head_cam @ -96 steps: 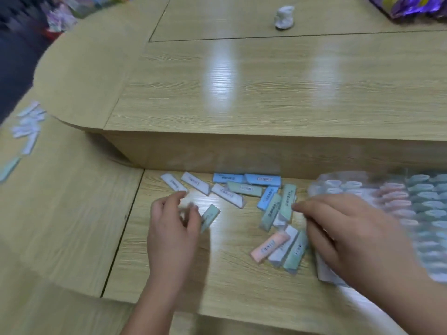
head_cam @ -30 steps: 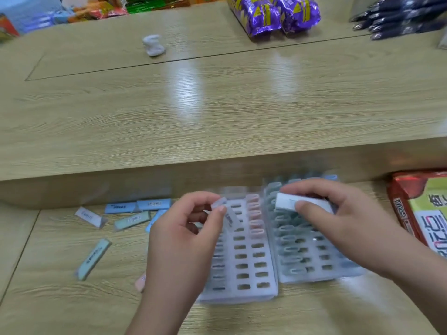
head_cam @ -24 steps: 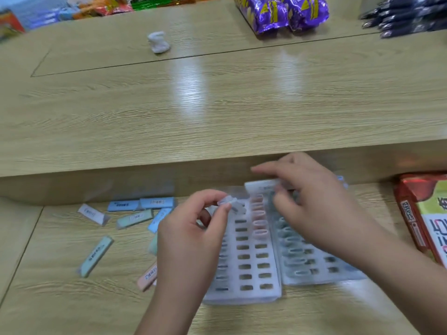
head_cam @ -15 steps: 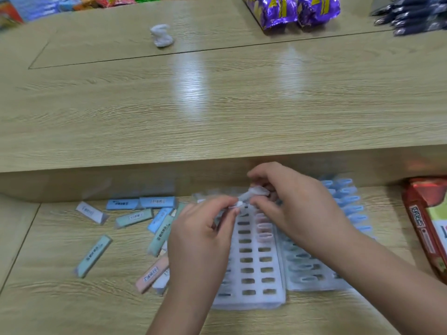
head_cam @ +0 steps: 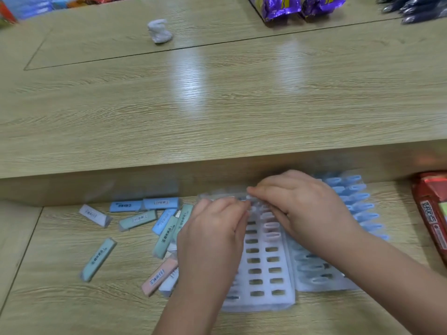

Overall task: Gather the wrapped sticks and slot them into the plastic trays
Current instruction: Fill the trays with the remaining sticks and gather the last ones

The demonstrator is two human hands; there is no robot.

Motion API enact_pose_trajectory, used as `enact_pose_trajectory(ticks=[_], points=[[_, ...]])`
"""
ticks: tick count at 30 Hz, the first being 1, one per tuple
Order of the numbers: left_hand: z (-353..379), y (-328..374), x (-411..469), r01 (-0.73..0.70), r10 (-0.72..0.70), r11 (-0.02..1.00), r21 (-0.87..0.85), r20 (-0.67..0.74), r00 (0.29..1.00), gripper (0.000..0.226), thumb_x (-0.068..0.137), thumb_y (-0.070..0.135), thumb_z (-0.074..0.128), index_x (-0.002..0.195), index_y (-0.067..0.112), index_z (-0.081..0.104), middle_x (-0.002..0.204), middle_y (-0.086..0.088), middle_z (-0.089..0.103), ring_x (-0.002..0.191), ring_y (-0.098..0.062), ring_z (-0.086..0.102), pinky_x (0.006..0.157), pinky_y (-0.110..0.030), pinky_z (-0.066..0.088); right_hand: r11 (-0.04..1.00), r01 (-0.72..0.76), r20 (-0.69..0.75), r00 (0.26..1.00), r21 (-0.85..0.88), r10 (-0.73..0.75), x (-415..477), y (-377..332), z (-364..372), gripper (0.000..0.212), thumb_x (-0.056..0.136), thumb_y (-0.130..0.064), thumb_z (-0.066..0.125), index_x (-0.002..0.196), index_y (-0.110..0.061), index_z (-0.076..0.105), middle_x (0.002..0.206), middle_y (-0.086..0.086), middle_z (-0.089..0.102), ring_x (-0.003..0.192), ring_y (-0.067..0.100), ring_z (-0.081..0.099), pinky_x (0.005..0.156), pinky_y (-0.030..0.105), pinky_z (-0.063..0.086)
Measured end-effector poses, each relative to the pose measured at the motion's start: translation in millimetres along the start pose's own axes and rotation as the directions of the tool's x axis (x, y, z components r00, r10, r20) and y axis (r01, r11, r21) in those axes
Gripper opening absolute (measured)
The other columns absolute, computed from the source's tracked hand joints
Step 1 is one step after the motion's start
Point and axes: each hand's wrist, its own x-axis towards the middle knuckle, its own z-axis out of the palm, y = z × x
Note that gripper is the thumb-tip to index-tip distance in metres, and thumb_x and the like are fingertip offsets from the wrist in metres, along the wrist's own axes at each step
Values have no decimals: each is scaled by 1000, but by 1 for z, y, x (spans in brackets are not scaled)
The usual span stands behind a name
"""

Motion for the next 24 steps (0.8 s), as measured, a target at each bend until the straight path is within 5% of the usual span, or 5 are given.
enact_pose_trajectory(ticks=[6,12,16,19,24], points=[[0,2,-3,-55,53,990,133,17,998,15,80,18,83,93,23,78,88,12,72,74,-20,59,50,-30,48,991,33,83,996,-128,-22,-3,-5,2,60,67,7,75,121,-18,72,96,8,65,83,32,59,54,41,53],[-18,-21,-14,80,-122,964,-255,-154,981,17,93,20,68,109,20,75,104,12,68,92,-10,63,77,-29,54,995,-29,-35,999,-95,25,-4,-34,-1,48,81,-10,43,121,-14,70,105,5,67,93,32,59,72,45,53],[-48,-76,-34,261,-322,925,-275,-207,924,13,90,19,72,102,24,75,96,17,66,79,-5,59,72,-22,50,998,42,-57,998,45,-39,18,-79,11,28,89,-8,60,114,-13,72,106,1,69,94,27,62,82,38,50],[-69,-123,-55,418,-451,888,-192,-177,875,23,86,21,74,108,27,72,96,15,63,83,-3,57,71,-8,40,991,108,70,991,77,-114,43,-110,32,30,86,-12,69,116,-18,71,109,-2,69,99,28,63,83,40,53],[-88,-180,-80,594,-603,792,142,34,797,44,83,30,74,125,18,64,118,-8,56,104,-33,57,82,-41,47,967,201,389,912,-155,-127,83,-130,76,36,91,-25,54,126,-34,54,124,-11,55,115,21,48,90,37,43]])
